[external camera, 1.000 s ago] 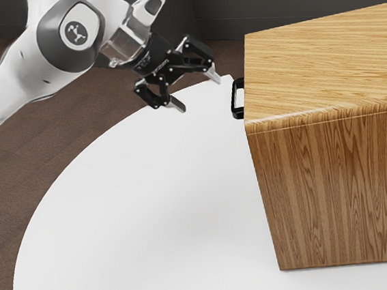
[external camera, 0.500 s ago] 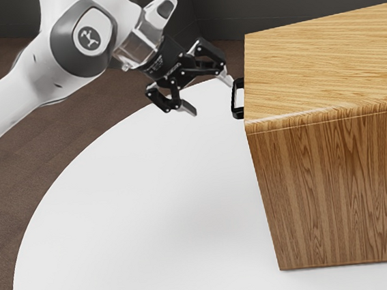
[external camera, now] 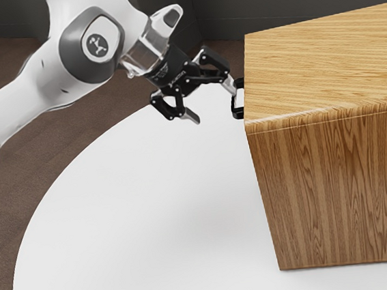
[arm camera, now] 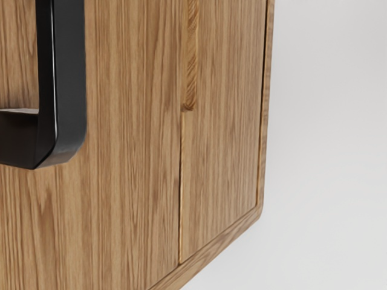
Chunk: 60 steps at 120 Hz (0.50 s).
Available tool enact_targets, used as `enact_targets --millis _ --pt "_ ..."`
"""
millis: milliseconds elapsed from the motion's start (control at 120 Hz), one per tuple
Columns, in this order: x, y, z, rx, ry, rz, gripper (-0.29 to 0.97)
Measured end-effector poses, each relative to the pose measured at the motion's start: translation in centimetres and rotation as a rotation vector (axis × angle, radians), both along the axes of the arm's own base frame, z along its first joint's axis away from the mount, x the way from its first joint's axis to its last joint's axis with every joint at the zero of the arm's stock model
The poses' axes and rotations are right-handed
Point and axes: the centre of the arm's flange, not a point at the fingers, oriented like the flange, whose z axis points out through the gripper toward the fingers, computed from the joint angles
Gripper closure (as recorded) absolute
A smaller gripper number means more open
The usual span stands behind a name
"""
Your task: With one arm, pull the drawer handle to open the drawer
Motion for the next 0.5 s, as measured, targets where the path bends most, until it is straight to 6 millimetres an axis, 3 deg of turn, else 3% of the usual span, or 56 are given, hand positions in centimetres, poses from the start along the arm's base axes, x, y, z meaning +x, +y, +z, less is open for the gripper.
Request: enact_targets --millis 500 --pt "0.4 -0.2 -1.3 -0.002 0.011 0.008 0.0"
